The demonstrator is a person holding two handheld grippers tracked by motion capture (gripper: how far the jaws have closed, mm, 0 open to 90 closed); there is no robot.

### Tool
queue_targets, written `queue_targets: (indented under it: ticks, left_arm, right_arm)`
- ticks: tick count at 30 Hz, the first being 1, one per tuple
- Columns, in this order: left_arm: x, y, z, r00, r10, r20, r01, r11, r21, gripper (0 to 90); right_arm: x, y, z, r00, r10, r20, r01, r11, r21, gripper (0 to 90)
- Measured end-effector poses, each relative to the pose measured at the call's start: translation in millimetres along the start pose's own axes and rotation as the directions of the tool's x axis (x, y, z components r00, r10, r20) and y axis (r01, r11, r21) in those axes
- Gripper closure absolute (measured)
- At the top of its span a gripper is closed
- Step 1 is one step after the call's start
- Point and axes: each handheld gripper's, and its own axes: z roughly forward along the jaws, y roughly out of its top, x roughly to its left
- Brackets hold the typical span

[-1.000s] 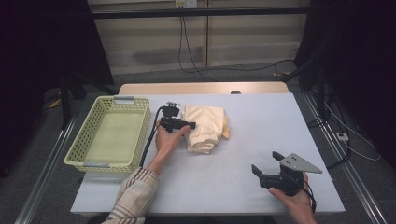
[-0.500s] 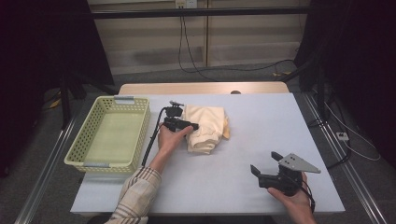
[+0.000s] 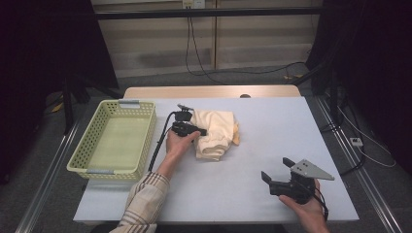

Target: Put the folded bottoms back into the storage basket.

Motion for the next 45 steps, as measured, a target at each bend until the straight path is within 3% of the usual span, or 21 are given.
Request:
queue_targets:
  ticks: [2,7,16,27,32,36,45]
  left_arm:
    - [1.7,0.0,-0.6,0.9997,-0.022,0.013,0.022,0.9997,-0.011,73.2]
    - [1.7,0.9,-3.2,0.9998,-0.008,0.016,0.008,0.9999,-0.015,74.3]
    - [-6.7,4.5,-14.6,0.9997,0.003,0.023,-0.002,0.9975,-0.071,74.8]
    - [-13.4,8.1,-28.6,0.9972,0.065,0.038,-0.060,0.9914,-0.116,75.1]
    - [-18.0,9.4,-35.8,0.9936,0.110,0.027,-0.105,0.9837,-0.146,75.2]
    - [-21.2,10.1,-41.2,0.9891,0.147,-0.007,-0.146,0.9764,-0.159,75.2]
    - [-25.8,13.1,-53.5,0.9827,0.184,-0.023,-0.185,0.9660,-0.181,75.4]
  right_arm:
    - [-0.7,0.0,-0.2,1.0000,0.001,0.001,-0.001,1.000,-0.001,8.3]
    - [-1.3,0.2,-1.3,1.0000,0.006,0.004,-0.005,1.000,-0.007,8.3]
    - [-0.6,0.2,-1.5,1.0000,0.004,0.006,-0.004,1.000,-0.007,8.3]
    - [-1.0,0.2,-1.9,1.0000,0.006,0.006,-0.006,1.000,-0.009,8.2]
    - [-0.4,0.2,-1.5,1.0000,0.004,0.008,-0.004,1.000,-0.007,8.3]
    - [-0.6,0.1,-1.3,0.9999,0.008,0.006,-0.008,1.000,-0.008,8.3]
    - [-1.1,0.2,-1.3,0.9999,0.009,0.006,-0.009,1.000,-0.007,8.3]
